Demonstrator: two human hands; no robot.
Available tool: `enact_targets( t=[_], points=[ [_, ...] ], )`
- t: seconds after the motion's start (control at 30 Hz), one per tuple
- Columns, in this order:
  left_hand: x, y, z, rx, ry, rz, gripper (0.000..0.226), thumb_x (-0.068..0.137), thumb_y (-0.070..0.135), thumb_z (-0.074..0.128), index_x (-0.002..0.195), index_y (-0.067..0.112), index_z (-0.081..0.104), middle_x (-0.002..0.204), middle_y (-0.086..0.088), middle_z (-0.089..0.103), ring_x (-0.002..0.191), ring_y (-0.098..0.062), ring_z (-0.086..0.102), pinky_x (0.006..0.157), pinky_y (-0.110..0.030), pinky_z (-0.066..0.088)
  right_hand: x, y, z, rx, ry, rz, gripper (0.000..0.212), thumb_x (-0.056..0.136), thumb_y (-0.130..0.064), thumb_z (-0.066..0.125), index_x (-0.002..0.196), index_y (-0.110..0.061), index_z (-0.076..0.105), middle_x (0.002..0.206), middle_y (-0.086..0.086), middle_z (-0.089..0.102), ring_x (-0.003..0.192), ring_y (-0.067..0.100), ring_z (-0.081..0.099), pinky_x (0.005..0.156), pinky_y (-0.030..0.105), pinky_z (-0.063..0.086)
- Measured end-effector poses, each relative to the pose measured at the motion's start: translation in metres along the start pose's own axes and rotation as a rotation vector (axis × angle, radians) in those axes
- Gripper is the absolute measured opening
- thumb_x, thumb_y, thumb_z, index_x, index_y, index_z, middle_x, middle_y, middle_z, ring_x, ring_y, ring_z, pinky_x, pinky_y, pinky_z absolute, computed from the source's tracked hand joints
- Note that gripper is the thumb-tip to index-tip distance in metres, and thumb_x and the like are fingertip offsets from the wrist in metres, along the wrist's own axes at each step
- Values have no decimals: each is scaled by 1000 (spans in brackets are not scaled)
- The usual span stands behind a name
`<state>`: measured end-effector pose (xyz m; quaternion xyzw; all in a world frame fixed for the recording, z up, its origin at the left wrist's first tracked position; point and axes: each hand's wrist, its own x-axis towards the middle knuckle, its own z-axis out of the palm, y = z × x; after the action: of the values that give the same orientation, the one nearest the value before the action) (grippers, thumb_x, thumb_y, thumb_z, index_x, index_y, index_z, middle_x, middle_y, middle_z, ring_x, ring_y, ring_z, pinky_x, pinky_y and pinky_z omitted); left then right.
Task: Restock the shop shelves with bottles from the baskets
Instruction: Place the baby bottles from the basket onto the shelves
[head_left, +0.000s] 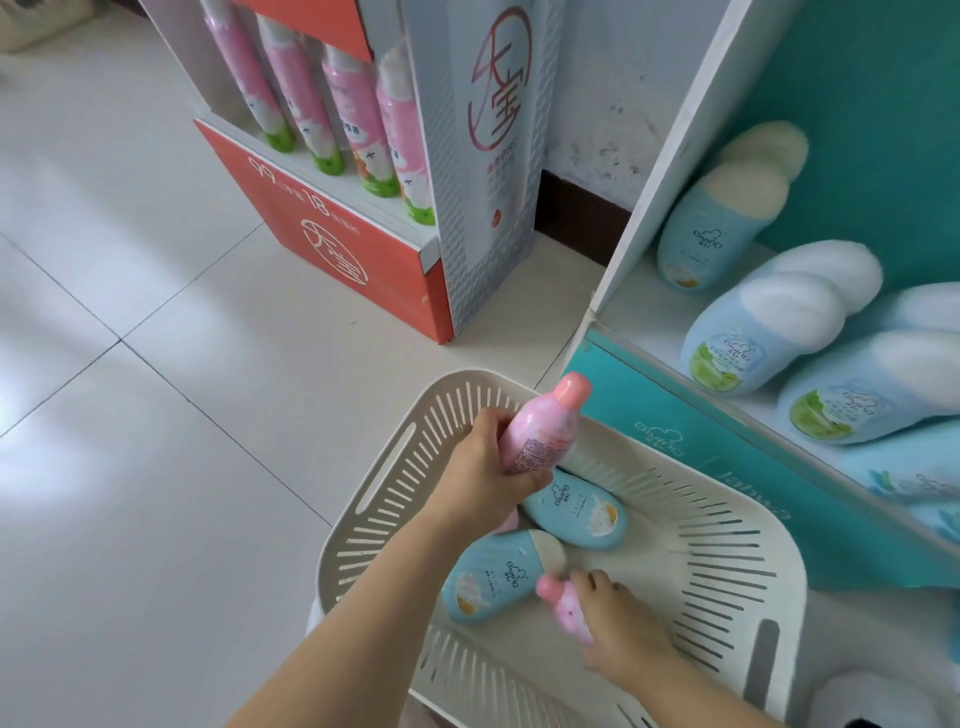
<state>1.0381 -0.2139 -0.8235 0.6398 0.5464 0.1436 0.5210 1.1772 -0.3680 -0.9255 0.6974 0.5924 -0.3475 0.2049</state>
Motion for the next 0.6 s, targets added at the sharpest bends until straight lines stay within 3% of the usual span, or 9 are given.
enact_targets(
  t=[0.1,0.23,0.37,0.6],
  points=[
    [-3,13,-5,35,24,27,56,70,19,78,115,18,45,93,7,54,85,-13,53,70,-21,39,-5,-2,-31,220,65,10,48,79,-23,58,122,-15,36,120,5,47,109,26,54,70,27,32],
    [-13,48,-20,86,58,104,56,70,18,79,115,14,46,94,6,53,84,-14,52,65,-17,38,-20,-2,-70,291,156,-18,51,77,-26,60,122,-16,37,118,5,49,104,26,57,74,29,39],
    [-35,102,-47,128,105,178,57,71,19,78,116,13,44,97,1,53,86,-18,52,72,-27,44,-50,-5,-104,363,289,-54,52,74,-33,63,119,-19,41,115,3,53,103,23,56,82,30,43],
    [-106,168,-75,-189,292,229,52,70,15,79,107,20,43,101,-5,59,89,-22,61,79,-43,56,-134,-12,-173,585,497,-97,56,71,-33,69,119,-25,42,108,-5,53,95,13,50,81,27,41]
  ],
)
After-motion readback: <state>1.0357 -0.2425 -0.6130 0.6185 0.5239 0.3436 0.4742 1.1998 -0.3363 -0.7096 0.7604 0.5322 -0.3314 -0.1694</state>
